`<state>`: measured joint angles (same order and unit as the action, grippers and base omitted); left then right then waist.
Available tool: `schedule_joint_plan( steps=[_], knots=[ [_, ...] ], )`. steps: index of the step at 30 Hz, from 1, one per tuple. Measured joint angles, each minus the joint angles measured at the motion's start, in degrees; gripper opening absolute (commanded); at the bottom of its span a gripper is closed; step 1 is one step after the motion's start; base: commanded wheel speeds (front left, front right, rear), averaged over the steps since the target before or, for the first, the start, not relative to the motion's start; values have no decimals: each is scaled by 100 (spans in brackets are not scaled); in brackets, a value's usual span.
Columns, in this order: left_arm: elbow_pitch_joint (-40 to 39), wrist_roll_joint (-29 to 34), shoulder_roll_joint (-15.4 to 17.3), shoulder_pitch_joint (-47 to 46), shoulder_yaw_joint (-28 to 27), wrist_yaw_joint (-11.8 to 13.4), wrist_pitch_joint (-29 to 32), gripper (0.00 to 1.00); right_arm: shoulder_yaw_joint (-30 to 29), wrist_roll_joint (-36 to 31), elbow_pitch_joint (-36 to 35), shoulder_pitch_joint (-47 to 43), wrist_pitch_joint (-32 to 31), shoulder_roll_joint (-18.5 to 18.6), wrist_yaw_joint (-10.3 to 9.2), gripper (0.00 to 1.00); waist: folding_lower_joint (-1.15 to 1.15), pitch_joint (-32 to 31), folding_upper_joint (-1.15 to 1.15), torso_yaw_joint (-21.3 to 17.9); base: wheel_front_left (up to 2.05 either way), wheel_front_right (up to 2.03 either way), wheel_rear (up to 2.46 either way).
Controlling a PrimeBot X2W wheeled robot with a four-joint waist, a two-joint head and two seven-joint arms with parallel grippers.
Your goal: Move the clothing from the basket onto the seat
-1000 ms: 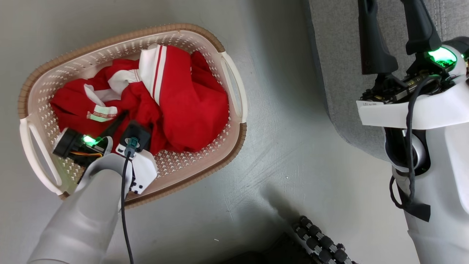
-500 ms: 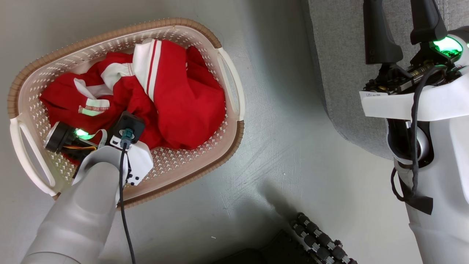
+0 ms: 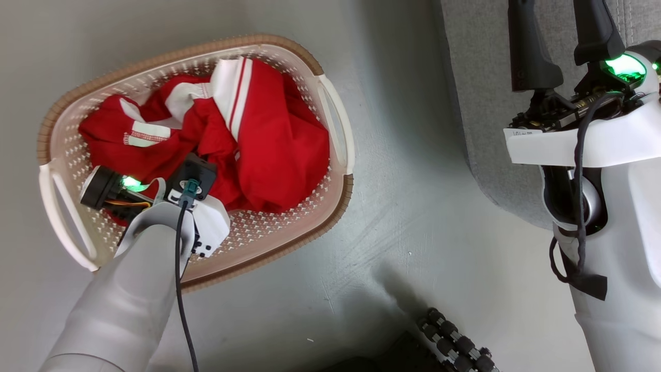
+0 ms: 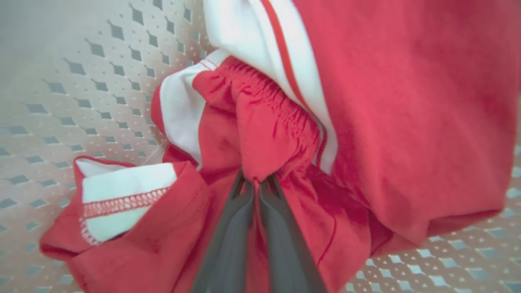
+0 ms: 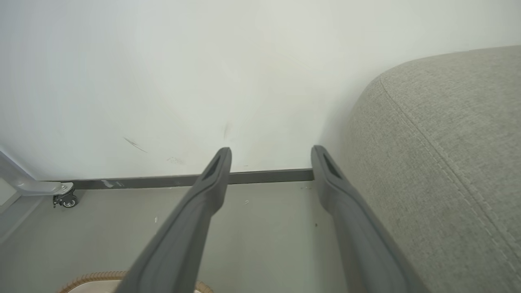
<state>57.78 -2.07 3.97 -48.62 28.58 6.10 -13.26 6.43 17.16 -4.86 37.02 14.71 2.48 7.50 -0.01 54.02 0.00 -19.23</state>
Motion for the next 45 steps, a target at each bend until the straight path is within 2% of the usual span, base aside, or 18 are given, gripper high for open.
schedule_joint_plan(
  steps=[16, 36, 45],
  knots=[
    [-800, -260, -37, 526, -68, -78, -104, 0, 77, -214, 347, 2, 1, 9, 0, 100, 0, -585, 0, 358, 0, 0, 0],
    [-2662, -504, -52, 925, -325, -38, -119, 0, 100, -617, 773, -305, 0, 34, 0, 100, 0, -1529, 0, 842, 0, 0, 0],
    [-3085, -650, -27, 1138, -312, -270, -119, 0, 105, -667, 1018, -536, 1, 38, 0, 100, 0, -2125, 0, 1083, 0, 0, 0]
  ],
)
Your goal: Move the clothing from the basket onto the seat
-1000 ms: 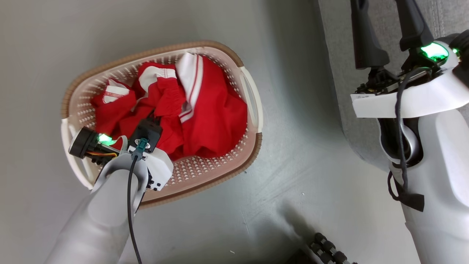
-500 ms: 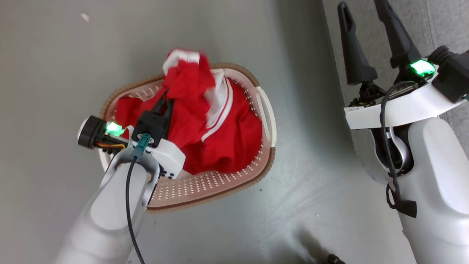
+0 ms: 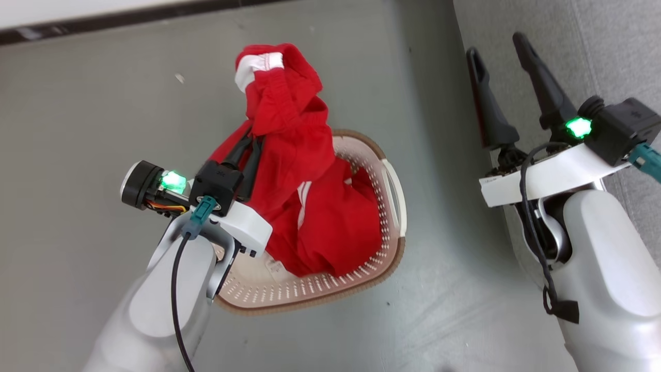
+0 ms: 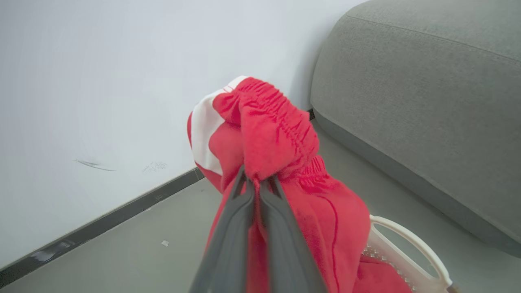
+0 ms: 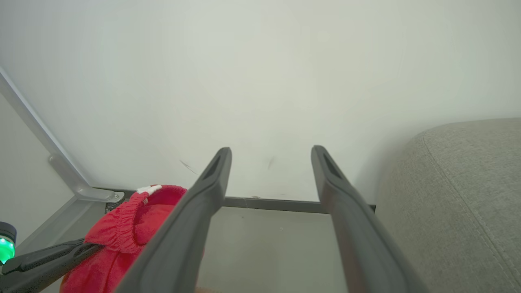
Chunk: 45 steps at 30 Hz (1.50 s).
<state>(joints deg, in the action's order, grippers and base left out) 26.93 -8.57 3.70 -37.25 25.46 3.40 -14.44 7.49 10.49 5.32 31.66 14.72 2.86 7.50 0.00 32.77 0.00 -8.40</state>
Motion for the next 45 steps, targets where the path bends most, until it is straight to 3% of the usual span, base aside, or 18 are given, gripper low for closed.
schedule_joint_plan(
  steps=[12, 24, 35, 45],
  knots=[
    [-240, -201, -36, 12, 160, -346, 2, 0, -47, -108, 287, -489, -1, 26, 0, 100, 0, -784, 0, 225, 0, 0, 0],
    [-444, -471, -93, 214, 375, -616, 240, 0, 151, -186, 604, -1050, -1, 449, 0, 100, 0, -1599, 0, 386, 0, 0, 0],
    [-814, -734, -130, 425, 673, -769, 537, 0, 1024, -65, 840, -1450, -1, 842, 1, 100, 0, -2328, 0, 520, 0, 0, 0],
    [-1098, -1010, -137, 725, 918, -815, 849, 0, 2271, 1059, 824, -1602, -1, 887, 1, 100, 0, -2880, 0, 613, 0, 0, 0]
  ],
)
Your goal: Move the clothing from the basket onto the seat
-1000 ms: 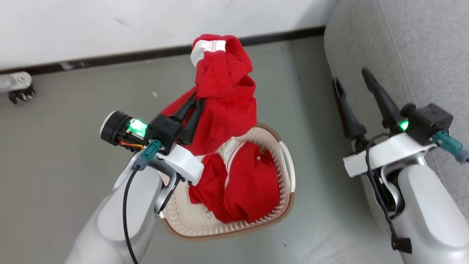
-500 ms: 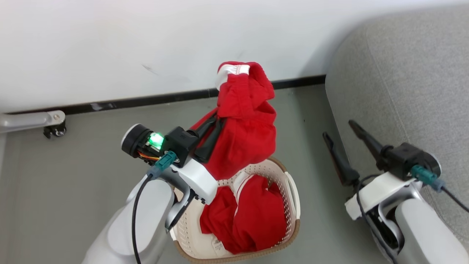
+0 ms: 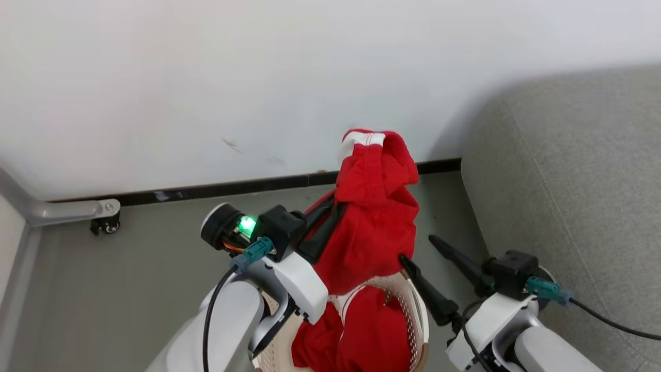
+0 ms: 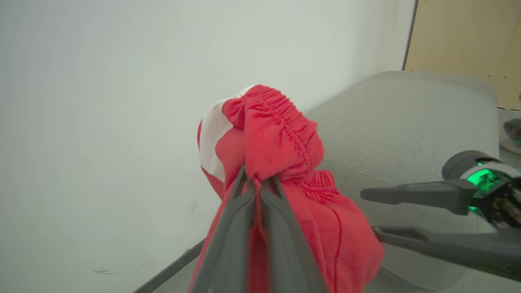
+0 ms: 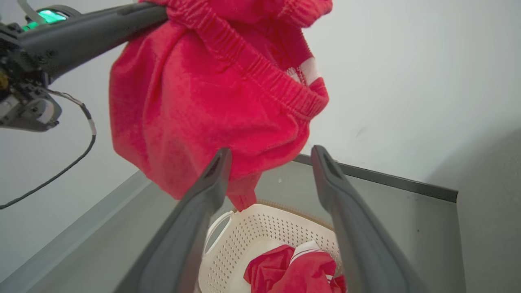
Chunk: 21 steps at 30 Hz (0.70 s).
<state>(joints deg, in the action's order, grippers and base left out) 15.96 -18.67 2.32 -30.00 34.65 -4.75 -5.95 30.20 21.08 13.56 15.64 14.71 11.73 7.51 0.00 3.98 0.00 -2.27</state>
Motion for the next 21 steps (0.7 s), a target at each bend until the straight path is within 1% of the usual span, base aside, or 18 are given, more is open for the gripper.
schedule_joint_plan(
  steps=[3, 6, 7, 9, 10, 16, 21],
  knots=[
    [-66, -73, -2, 110, 46, 0, 97, 0, 231, 370, -12, -19, -1, 63, 0, 100, 0, -134, 0, 21, 0, 0, 0],
    [-148, -110, 0, 199, 90, 0, 192, 0, 341, 734, -20, -48, -1, 77, 0, 100, 0, -253, 0, 40, 0, 0, 0],
    [-183, -111, 1, 222, 107, 1, 200, 0, 369, 865, -19, -71, -1, 76, 0, 100, 0, -288, 0, 47, 0, 0, 0],
    [-280, -187, 0, 254, 145, 3, 283, 0, 442, 1370, 9, -196, -1, 59, 0, 100, 0, -386, 0, 67, 0, 0, 0],
    [-280, -187, 0, 254, 145, 3, 283, 0, 442, 1370, 9, -196, -1, 59, 0, 100, 0, -386, 0, 67, 0, 0, 0],
    [-474, -254, -1, 319, 243, 8, 444, 0, 784, 2385, 22, -368, -62, -46, -1, 100, 0, -533, 0, 122, 0, 0, 0],
    [-626, -301, 2, 375, 321, 56, 552, 0, 970, 2949, -43, -367, -122, -20, -1, 100, 0, -612, 0, 182, 0, 0, 0]
  ],
)
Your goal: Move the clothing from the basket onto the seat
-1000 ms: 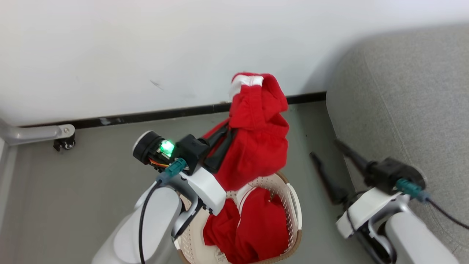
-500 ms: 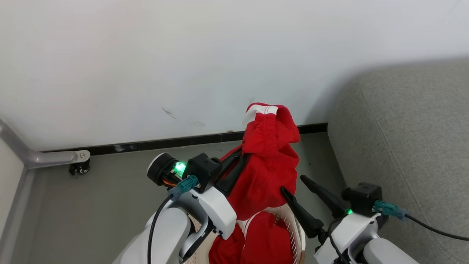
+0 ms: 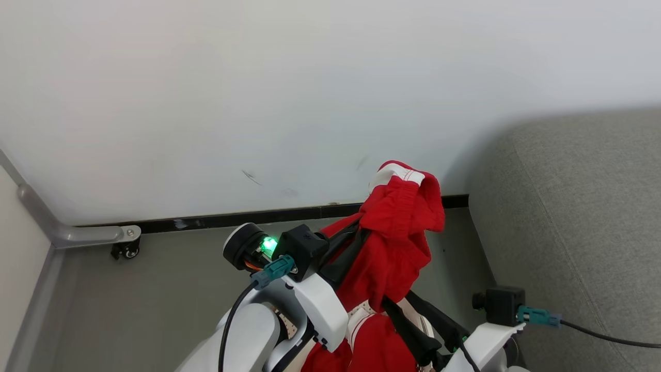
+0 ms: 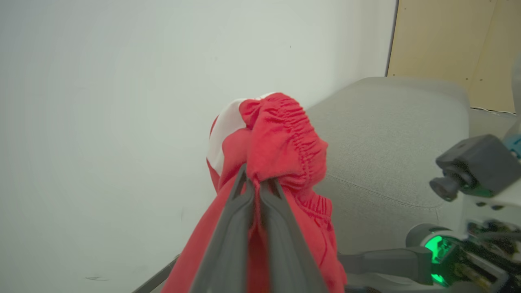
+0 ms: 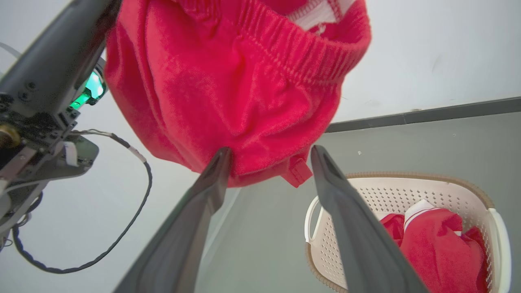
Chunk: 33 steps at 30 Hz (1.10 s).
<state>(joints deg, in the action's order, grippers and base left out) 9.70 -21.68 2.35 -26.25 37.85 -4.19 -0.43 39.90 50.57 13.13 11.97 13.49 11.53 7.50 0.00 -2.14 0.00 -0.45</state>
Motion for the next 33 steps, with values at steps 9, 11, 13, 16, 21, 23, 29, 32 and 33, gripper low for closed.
schedule_joint_plan(
  steps=[9, 11, 13, 16, 21, 23, 29, 32, 33],
  knots=[
    [-218, -70, 2, 147, 87, 74, 171, 0, 358, 693, -215, 269, -114, 118, 0, 90, 0, -66, 0, 71, 0, 0, 0],
    [-260, -101, 2, 174, 88, 103, 197, 0, 397, 772, -247, 372, -113, 160, 0, 53, 0, -70, 0, 78, 0, 0, 0],
    [-301, -110, 3, 220, 88, 140, 235, 0, 457, 795, -288, 453, -112, 230, 0, 44, 0, -69, 0, 81, 0, 0, 0],
    [-331, -151, 3, 268, 81, 185, 268, 0, 568, 793, -334, 550, -104, 345, 0, 13, 0, -65, 0, 83, 0, 0, 0],
    [-355, -159, 5, 398, 23, 311, 308, 0, 701, 733, -369, 703, -43, 549, 0, 0, 0, -57, 0, 75, 0, 0, 0],
    [-361, -171, 5, 458, -18, 363, 318, 0, 714, 730, -368, 708, -35, 627, 0, 0, 0, -55, 0, 65, 0, 0, 0],
    [-361, -291, 10, 621, -103, 457, 321, 36, 742, 616, -338, 716, 14, 905, 0, 0, 0, -49, 0, 4, 0, 0, 0],
    [-364, -301, 11, 667, -125, 490, 305, 100, 655, 517, -318, 736, 22, 1048, 0, 0, 0, -45, 0, -36, 0, 0, 0],
    [-365, -301, 11, 673, -125, 490, 286, 100, 602, 488, -315, 747, 23, 1096, 0, 0, 0, -44, 0, -49, 0, 0, 0]
  ],
)
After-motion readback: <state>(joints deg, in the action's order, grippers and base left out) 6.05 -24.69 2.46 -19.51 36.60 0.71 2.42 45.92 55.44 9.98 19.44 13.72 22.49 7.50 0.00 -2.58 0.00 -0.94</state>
